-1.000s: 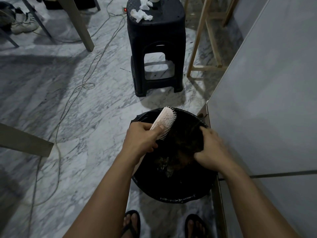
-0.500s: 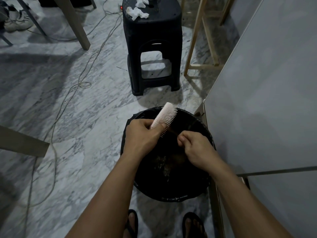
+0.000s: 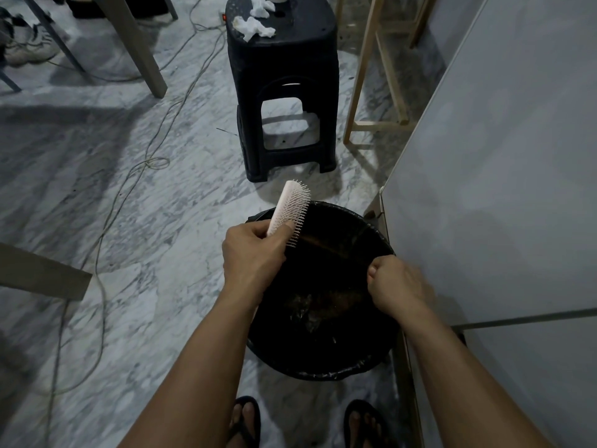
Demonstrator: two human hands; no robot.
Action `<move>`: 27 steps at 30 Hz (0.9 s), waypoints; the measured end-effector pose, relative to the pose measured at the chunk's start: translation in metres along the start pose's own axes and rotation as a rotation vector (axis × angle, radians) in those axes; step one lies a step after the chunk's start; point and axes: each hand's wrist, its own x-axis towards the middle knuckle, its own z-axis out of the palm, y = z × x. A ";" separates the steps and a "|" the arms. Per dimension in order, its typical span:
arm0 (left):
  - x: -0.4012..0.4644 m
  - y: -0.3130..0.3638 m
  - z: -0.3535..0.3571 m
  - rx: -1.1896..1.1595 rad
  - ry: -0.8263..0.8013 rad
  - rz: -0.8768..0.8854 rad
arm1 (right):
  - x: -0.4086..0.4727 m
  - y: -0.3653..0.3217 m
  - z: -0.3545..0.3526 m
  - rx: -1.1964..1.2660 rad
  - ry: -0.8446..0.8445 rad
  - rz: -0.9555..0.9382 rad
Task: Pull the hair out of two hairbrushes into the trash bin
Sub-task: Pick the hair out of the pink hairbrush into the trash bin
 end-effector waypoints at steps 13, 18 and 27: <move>-0.011 0.007 0.006 0.032 -0.454 -0.102 | -0.010 -0.022 0.003 0.873 -0.185 -0.298; -0.014 0.007 0.006 0.106 -0.486 -0.017 | -0.014 -0.025 0.002 0.881 -0.189 -0.236; -0.002 0.004 -0.002 0.033 -0.159 -0.042 | 0.006 0.003 0.009 0.573 0.073 0.029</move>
